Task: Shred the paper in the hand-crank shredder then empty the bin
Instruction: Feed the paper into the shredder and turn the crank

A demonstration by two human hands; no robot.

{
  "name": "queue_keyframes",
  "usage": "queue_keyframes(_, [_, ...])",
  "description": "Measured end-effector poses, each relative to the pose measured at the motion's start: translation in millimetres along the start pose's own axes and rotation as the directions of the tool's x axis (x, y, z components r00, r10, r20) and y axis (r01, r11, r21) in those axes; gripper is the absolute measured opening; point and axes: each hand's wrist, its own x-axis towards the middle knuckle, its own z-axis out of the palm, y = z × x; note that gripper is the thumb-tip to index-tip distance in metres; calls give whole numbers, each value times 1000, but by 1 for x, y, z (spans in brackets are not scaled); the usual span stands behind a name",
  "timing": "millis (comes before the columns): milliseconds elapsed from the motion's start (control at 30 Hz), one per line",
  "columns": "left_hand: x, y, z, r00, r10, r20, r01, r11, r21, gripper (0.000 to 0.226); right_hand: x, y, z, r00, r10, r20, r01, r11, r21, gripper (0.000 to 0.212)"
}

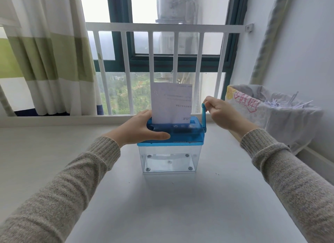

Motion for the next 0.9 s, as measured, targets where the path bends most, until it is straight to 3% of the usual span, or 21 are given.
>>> queue_keyframes(333, [0,2,1,1000,4,-1,-4,1000,-13,59,9,5,2,998,49,38,-48,999,-24,25])
queue_keyframes(600, [0,0,0,1000,14,-1,-14,1000,-20,64,8,12,19,993,116,18,-117,984,135,16])
queue_keyframes(900, [-1,2,1,1000,2,1,-2,1000,-31,64,6,21,27,997,60,-51,-52,986,158,26])
